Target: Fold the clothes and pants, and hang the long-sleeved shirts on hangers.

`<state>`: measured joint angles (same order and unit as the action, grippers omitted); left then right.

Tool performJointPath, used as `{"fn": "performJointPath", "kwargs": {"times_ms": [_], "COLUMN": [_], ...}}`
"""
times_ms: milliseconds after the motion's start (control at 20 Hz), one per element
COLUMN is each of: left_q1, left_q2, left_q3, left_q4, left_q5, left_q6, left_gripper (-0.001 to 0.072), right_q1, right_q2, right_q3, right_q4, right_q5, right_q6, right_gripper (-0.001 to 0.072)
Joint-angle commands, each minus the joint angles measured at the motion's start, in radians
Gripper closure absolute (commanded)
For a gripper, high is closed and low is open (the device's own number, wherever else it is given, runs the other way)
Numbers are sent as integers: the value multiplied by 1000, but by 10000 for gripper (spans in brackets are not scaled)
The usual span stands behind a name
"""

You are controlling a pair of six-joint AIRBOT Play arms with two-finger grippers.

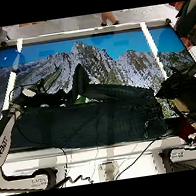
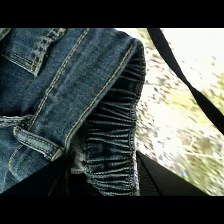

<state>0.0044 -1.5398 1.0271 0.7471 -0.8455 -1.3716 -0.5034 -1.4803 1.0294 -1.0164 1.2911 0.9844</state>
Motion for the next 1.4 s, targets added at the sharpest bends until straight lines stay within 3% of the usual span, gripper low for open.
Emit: {"fn": "performJointPath", "kwargs": {"times_ms": [0,50,100,150,200,250,350,400,450,550,600,800,900,1200,1350], "left_q1": [-9,-9,-9,-9,-9,-9,-6,1,11,42,62,172,240,396,414], "left_q2": [-17,-23,-28,-31,-31,-31,-28,-24,-18,9,28,131,192,345,356], "left_q3": [0,0,0,0,0,0,3,12,27,64,85,186,214,217,217], "left_q4": [-57,-58,-61,-61,-60,-61,-61,-60,-60,-59,-54,79,98,98,99], "left_q5": [43,43,47,59,77,97,135,136,132,126,126,129,146,382,411], "left_q6": [55,55,56,56,56,56,56,68,111,182,196,214,293,329,329], "left_gripper": [219,189,86,52,121,237,619,678,679,679,679,679,679,678,678], "right_q1": [0,0,0,0,0,0,0,0,0,-1,-1,-1,0,0,0], "right_q2": [1,1,1,1,1,1,1,1,1,1,1,1,1,1,1], "right_q3": [0,0,0,0,0,0,0,0,0,0,0,0,0,0,0], "right_q4": [0,0,0,0,0,0,0,0,0,-5,-10,-7,-7,-5,1], "right_q5": [-1,-1,-1,-2,-2,-1,-1,-1,0,2,-1,-29,-35,-35,-35], "right_q6": [2,2,2,2,2,3,2,3,3,2,2,2,2,2,2], "right_gripper": [274,274,275,275,274,275,275,275,279,383,399,399,399,399,399]}}
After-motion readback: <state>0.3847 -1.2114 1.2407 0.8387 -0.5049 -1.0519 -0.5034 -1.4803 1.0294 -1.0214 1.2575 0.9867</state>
